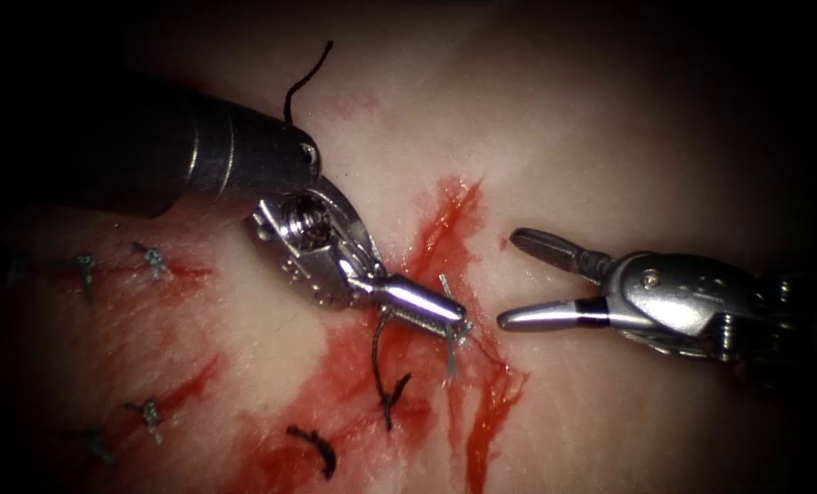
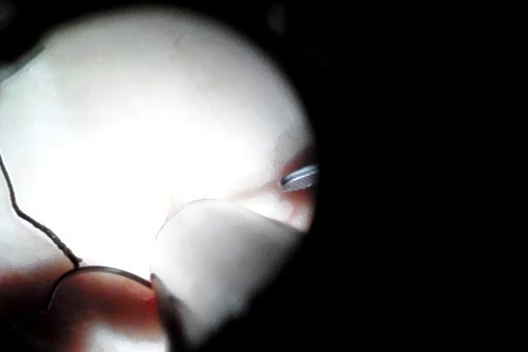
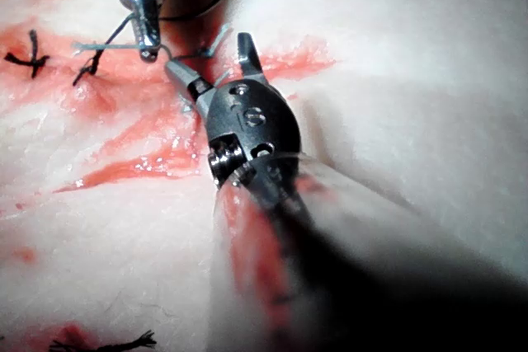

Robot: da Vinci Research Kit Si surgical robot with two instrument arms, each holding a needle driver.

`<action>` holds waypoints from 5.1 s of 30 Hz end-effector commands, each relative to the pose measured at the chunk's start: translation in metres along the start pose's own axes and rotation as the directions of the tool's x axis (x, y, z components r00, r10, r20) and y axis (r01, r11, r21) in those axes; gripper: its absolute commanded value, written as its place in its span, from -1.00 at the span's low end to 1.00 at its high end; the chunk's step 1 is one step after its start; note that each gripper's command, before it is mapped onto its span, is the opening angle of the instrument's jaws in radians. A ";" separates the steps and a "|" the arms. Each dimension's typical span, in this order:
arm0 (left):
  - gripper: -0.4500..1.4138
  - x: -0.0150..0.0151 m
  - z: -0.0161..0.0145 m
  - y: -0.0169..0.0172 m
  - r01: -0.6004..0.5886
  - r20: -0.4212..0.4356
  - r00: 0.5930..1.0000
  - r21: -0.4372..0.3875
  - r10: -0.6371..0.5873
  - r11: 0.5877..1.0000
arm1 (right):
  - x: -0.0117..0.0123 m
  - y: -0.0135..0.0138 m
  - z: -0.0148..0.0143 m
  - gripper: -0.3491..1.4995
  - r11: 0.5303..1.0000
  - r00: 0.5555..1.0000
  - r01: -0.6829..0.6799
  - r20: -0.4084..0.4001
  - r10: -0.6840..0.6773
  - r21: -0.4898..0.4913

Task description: Wound Closure

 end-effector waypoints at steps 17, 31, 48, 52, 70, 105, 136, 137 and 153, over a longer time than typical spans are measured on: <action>0.82 -0.0005 -0.0028 0.0056 -0.974 0.258 0.197 0.158 0.946 0.160 | -0.0004 -0.0009 0.0007 0.62 0.997 0.997 -0.076 0.001 0.076 -0.003; 0.39 -0.0096 -0.0002 0.0041 -0.688 0.436 -0.712 -0.278 0.550 -0.670 | -0.0009 -0.0012 0.0006 0.65 0.993 0.993 -0.117 0.002 0.117 -0.015; -0.14 -0.0109 0.0018 -0.0012 -0.418 0.491 -0.862 -0.542 0.129 -0.729 | -0.0008 -0.0017 0.0007 0.65 0.987 0.988 -0.156 0.000 0.157 -0.034; -0.14 -0.0101 0.0019 -0.0025 -0.415 0.511 -0.853 -0.545 0.105 -0.729 | -0.0007 -0.0019 0.0007 0.67 0.985 0.986 -0.168 -0.001 0.168 -0.037; -1.00 -0.0112 0.0019 -0.0017 -0.431 0.523 -0.843 -0.518 0.126 -0.738 | -0.0008 -0.0022 0.0007 0.71 0.976 0.979 -0.202 -0.011 0.202 -0.085; -1.00 0.0012 0.0015 0.0066 -0.943 0.076 -0.149 0.288 0.986 -0.165 | -0.0028 -0.0029 0.0042 0.63 0.943 0.950 -0.311 -0.020 0.311 -0.117; -1.00 0.0006 0.0020 0.0068 -0.944 0.073 -0.153 0.284 0.985 -0.168 | -0.0050 -0.0013 0.0095 0.67 0.940 0.954 -0.298 -0.029 0.297 -0.166; -1.00 0.0006 0.0020 0.0068 -0.944 0.073 -0.153 0.284 0.986 -0.168 | -0.0050 -0.0014 0.0095 0.67 0.940 0.954 -0.298 -0.029 0.297 -0.166; -1.00 0.0005 0.0021 0.0066 -0.946 0.075 -0.154 0.277 0.985 -0.169 | -0.0050 -0.0020 0.0094 -1.00 0.924 0.940 -0.341 -0.037 0.340 -0.170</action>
